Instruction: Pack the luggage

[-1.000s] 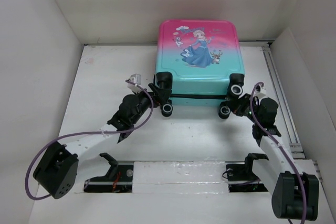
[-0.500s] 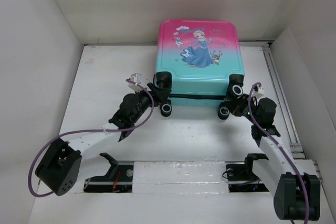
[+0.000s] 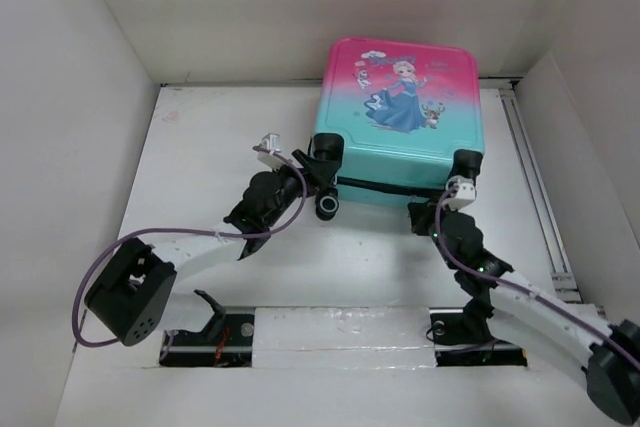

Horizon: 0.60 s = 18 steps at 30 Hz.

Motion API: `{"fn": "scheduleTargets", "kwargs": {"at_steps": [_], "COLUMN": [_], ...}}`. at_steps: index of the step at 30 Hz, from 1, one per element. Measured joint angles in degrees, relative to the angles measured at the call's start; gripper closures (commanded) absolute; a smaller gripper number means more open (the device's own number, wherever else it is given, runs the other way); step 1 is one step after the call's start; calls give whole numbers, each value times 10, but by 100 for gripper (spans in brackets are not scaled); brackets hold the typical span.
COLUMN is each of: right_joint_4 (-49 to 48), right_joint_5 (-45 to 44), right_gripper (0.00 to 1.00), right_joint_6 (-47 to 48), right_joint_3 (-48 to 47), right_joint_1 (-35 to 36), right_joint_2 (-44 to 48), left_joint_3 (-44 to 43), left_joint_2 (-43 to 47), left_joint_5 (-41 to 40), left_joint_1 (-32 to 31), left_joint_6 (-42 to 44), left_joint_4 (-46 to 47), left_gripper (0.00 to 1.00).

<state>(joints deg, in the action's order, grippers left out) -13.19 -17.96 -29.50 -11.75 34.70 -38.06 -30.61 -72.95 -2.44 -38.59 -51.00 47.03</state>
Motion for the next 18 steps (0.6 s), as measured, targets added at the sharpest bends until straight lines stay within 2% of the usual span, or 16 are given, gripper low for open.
{"fn": "scheduleTargets", "kwargs": {"at_steps": [3,7,12,14,18], "right_joint_4": [-50,-107,-127,-143,-161], "right_joint_5": [-26,21,68,109,229], "right_gripper": [100,100,100,100,100], "right_joint_6": [-2,-2,23,32,43], "right_joint_3": [-24,-62,-104,-121,-147], "right_joint_1": [41,66,60,45,5], "right_joint_2": [-89,-185,-261,-284,-316], "left_joint_3": [-7,-8,-8,-5,7], "left_joint_2": [-14,-17,-10,4,87], "left_joint_5": [4,19,-2,-10,-5], "left_joint_1": [-23,-69,-116,-134,-228], "left_joint_6": [-5,-9,-3,-3,-3], "left_joint_4": [4,7,-6,-31,-27], "left_gripper": [100,100,100,100,100]}}
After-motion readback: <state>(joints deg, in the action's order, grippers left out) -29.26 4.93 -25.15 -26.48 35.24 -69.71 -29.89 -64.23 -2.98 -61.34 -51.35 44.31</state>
